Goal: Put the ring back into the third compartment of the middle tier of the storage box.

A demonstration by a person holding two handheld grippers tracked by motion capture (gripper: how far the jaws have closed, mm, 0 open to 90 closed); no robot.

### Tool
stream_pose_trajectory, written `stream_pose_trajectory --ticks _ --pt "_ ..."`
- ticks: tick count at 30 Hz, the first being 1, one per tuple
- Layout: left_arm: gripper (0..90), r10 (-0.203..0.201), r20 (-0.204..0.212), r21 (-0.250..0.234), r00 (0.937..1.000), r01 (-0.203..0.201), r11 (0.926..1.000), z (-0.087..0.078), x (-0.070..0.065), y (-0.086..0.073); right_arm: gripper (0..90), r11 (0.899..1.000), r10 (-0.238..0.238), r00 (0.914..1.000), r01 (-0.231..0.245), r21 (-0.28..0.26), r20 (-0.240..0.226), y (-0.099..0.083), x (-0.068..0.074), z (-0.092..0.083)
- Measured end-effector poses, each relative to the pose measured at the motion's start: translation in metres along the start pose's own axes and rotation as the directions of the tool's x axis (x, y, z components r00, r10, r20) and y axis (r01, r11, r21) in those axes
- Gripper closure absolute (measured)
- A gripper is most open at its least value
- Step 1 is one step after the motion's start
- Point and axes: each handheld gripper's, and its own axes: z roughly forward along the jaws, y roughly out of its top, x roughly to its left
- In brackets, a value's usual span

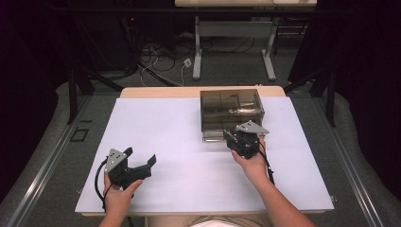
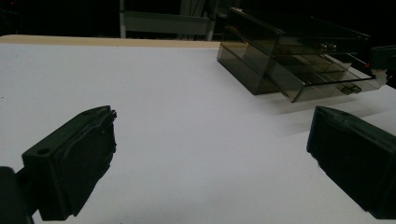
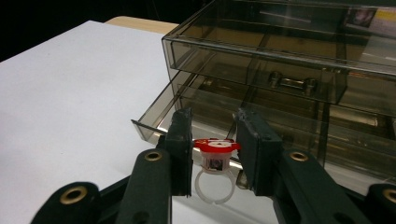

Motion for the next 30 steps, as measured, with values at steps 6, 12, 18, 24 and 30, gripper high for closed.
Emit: stream_pose_trajectory --ticks 6,12,18,24,30 --pt "1.3 0.001 0.001 0.001 1.0000 -0.001 1.0000 0.000 0.000 0.000 67.1 1.000 -0.001 0.9998 0.001 -0.005 0.019 0.005 -0.008 -0.001" --pt "1.3 0.001 0.000 0.001 1.0000 -0.001 1.0000 0.000 0.000 0.000 67.1 1.000 -0.001 0.9992 0.001 -0.008 0.039 0.010 -0.015 -0.001" --pt "1.3 0.001 0.000 0.001 1.0000 -0.001 1.0000 0.000 0.000 0.000 67.1 1.000 0.001 0.9985 -0.001 -0.015 0.056 0.013 -0.020 0.000" --pt "1.3 0.000 0.002 0.001 1.0000 0.000 1.0000 0.000 0.000 0.000 67.1 1.000 0.006 0.9978 -0.005 -0.017 0.066 0.013 -0.025 0.000" --pt "1.3 -0.003 0.001 0.002 1.0000 0.003 1.0000 0.000 0.001 0.000 67.1 1.000 0.015 0.9958 -0.013 -0.015 0.091 0.013 -0.034 0.001"
